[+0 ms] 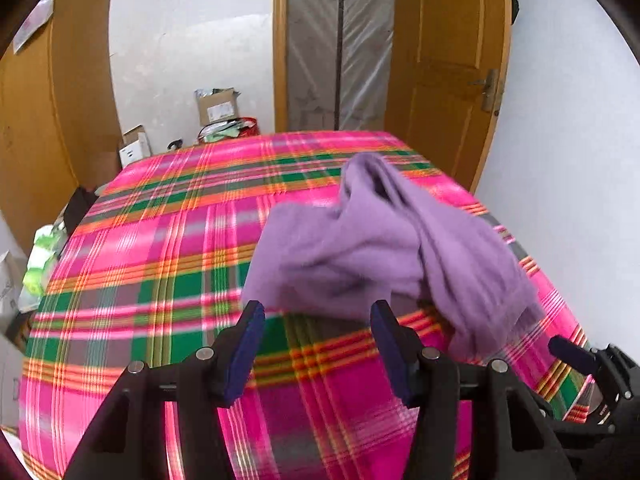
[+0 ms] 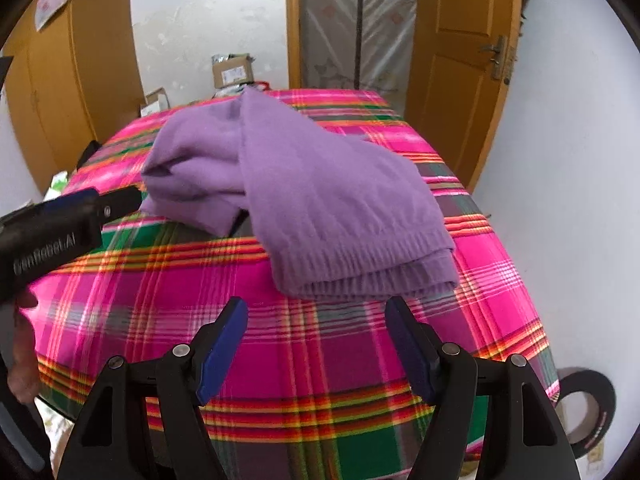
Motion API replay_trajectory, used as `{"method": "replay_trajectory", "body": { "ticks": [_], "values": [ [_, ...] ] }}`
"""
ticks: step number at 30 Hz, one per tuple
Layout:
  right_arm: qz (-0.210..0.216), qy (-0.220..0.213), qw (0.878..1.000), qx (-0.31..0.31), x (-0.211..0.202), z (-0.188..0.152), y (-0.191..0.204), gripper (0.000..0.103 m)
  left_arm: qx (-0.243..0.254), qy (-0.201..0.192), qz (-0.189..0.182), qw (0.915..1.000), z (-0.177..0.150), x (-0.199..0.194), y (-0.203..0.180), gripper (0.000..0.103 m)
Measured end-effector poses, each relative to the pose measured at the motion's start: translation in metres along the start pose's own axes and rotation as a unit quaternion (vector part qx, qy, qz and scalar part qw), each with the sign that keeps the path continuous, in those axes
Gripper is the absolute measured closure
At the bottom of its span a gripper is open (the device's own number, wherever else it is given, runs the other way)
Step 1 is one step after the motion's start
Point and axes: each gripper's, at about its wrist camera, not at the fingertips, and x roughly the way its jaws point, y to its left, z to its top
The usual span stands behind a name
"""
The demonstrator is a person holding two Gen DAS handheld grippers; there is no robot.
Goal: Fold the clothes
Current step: 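Grasp the lilac garment's ribbed cuff with the right gripper while the left grasps beside it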
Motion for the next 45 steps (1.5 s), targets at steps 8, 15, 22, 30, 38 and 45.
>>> {"method": "replay_trajectory", "body": {
  "ticks": [8,15,22,30,38,45],
  "values": [
    [-0.003,-0.048,0.999,-0.001,-0.002,0.004,-0.022,0.050,0.034,-0.042,-0.001,0.9985,0.035,-0.002,-0.008,0.047],
    [0.044,-0.030,0.998,-0.024,0.024,0.001,-0.012,0.051,0.063,-0.018,0.007,0.9978,0.061,0.030,-0.008,0.048],
    [0.028,-0.023,0.998,-0.046,0.047,0.006,-0.004,0.052,0.062,-0.005,-0.006,0.9980,0.076,0.053,-0.003,0.048],
    [0.028,-0.030,0.999,-0.033,0.046,0.014,-0.013,0.089,0.038,0.026,-0.033,0.9984,0.091,0.073,0.010,0.051],
    [0.007,-0.049,0.999,-0.008,0.033,0.025,-0.040,0.091,0.018,0.065,-0.078,0.9946,0.099,0.093,0.017,0.051],
    [-0.042,-0.088,0.995,0.015,0.018,0.042,-0.066,0.093,0.017,0.083,-0.089,0.9924,0.101,0.107,0.017,0.051]
  ]
}}
